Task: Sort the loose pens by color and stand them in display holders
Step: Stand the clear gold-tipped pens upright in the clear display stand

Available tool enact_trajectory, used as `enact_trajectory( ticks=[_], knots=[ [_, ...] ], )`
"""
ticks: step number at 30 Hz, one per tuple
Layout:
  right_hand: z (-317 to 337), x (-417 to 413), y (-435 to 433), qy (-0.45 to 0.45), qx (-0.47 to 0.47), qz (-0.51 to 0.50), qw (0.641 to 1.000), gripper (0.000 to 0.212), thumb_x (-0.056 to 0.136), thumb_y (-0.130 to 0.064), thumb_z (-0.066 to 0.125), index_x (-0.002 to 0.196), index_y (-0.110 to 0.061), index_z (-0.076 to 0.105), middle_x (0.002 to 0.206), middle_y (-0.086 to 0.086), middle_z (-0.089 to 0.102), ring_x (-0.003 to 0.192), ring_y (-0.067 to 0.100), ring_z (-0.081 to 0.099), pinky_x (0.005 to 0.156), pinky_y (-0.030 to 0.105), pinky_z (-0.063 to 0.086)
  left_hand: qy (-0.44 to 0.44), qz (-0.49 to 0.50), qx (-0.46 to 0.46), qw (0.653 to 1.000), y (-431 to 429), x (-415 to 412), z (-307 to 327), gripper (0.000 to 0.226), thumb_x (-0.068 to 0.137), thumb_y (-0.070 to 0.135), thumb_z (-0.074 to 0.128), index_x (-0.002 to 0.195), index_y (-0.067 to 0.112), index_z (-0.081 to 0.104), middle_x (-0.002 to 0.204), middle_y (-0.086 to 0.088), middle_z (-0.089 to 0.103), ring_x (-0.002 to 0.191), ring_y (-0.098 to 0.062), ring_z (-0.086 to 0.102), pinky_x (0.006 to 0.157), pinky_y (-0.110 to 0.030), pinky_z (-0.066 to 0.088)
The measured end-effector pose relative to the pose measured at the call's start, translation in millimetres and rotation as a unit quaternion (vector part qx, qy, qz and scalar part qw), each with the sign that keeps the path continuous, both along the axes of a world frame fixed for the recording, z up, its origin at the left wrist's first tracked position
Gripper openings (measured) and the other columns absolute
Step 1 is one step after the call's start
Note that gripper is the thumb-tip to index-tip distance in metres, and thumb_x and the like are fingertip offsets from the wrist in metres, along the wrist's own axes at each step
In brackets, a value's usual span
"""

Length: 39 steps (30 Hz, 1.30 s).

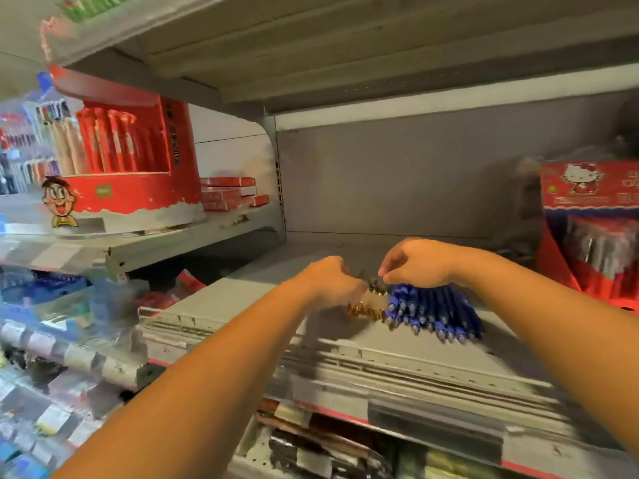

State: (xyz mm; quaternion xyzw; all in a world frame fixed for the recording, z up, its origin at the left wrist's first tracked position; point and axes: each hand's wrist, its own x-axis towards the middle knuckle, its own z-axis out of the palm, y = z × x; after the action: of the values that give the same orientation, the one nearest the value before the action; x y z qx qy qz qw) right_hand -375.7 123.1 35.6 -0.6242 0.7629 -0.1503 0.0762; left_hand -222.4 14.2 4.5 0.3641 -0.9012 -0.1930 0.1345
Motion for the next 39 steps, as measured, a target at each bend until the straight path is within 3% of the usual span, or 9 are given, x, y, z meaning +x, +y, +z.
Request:
enact_trajectory(
  ticks=[3,6,8,12,14,21,29,36,39],
  knots=[
    [2,-7,-22,0.057,0.101,0.009,0.993,0.008,0.095,-0.034,0.061,0.093,-0.031,0.068,0.091,-0.017,0.061,0.082,0.002,0.054,0.074,0.023,0.042,-0.037,-0.014,0.021,0.999,-20,-25,0,0.048,0.079,0.065,0.063,0.076,0.018,0.058,0.084,-0.002,0.061,0.07,-0.014,0.055,0.056,-0.029,0.038],
    [7,-12,-38,0.094,0.167,0.001,0.981,0.006,0.094,-0.028,0.063,0.089,-0.026,0.064,0.087,-0.009,0.062,0.074,0.006,0.053,0.063,0.021,0.042,-0.087,-0.021,0.032,0.995,-29,-44,1,0.083,0.073,0.08,0.059,0.118,0.011,0.062,0.129,-0.01,0.06,0.108,-0.024,0.06,0.074,-0.03,0.041],
    [8,-15,-42,0.1,0.181,-0.012,0.978,0.01,0.094,-0.022,0.063,0.085,-0.025,0.062,0.083,-0.01,0.059,0.071,0.005,0.051,0.058,0.019,0.039,-0.134,-0.031,0.065,0.988,-32,-54,3,0.09,0.074,0.083,0.054,0.133,0.014,0.055,0.143,-0.009,0.051,0.121,-0.029,0.054,0.081,-0.035,0.039],
    [6,-19,-40,0.081,0.188,-0.04,0.978,0.015,0.096,-0.016,0.057,0.101,-0.018,0.071,0.094,-0.008,0.065,0.081,0.007,0.054,0.063,0.018,0.04,-0.217,-0.063,0.171,0.959,-38,-68,9,0.06,0.077,0.078,0.057,0.094,0.021,0.055,0.094,0.0,0.055,0.08,-0.019,0.058,0.07,-0.029,0.049],
    [6,-16,-40,0.077,0.187,-0.049,0.978,0.02,0.096,-0.015,0.056,0.107,-0.019,0.072,0.095,-0.01,0.065,0.083,0.007,0.055,0.068,0.017,0.041,-0.223,-0.074,0.158,0.959,-44,-73,8,0.055,0.079,0.071,0.063,0.092,0.018,0.053,0.093,0.0,0.053,0.082,-0.019,0.056,0.078,-0.032,0.048],
    [0,-2,-50,0.05,0.228,-0.102,0.967,0.007,0.095,-0.026,0.057,0.101,-0.025,0.061,0.09,-0.01,0.062,0.081,0.009,0.057,0.073,0.024,0.047,-0.238,-0.114,0.181,0.947,-51,-76,12,0.03,0.082,0.047,0.062,0.077,0.02,0.05,0.069,-0.001,0.051,0.062,-0.019,0.046,0.06,-0.026,0.034],
    [-14,0,-58,0.036,0.158,-0.172,0.972,0.012,0.086,-0.036,0.068,0.075,-0.033,0.064,0.081,-0.013,0.066,0.074,0.008,0.059,0.061,0.023,0.043,-0.255,-0.205,0.117,0.938,-59,-63,18,0.023,0.093,0.024,0.057,0.071,0.016,0.056,0.074,-0.004,0.057,0.055,-0.014,0.055,0.045,-0.015,0.043],
    [-21,-1,-59,0.049,0.168,-0.183,0.967,0.021,0.086,-0.047,0.066,0.083,-0.026,0.066,0.084,-0.003,0.068,0.075,0.014,0.061,0.062,0.026,0.044,-0.238,-0.219,0.104,0.941,-54,-63,17,0.02,0.101,0.03,0.051,0.088,0.015,0.055,0.08,0.003,0.051,0.065,-0.008,0.05,0.054,-0.019,0.037],
    [-22,-3,-60,0.066,0.181,-0.18,0.965,0.028,0.085,-0.047,0.063,0.082,-0.019,0.066,0.076,-0.001,0.064,0.066,0.015,0.056,0.057,0.027,0.043,-0.245,-0.192,0.133,0.941,-51,-65,16,0.023,0.099,0.029,0.051,0.083,0.015,0.061,0.082,-0.003,0.06,0.067,-0.014,0.058,0.066,-0.023,0.046]
  ],
)
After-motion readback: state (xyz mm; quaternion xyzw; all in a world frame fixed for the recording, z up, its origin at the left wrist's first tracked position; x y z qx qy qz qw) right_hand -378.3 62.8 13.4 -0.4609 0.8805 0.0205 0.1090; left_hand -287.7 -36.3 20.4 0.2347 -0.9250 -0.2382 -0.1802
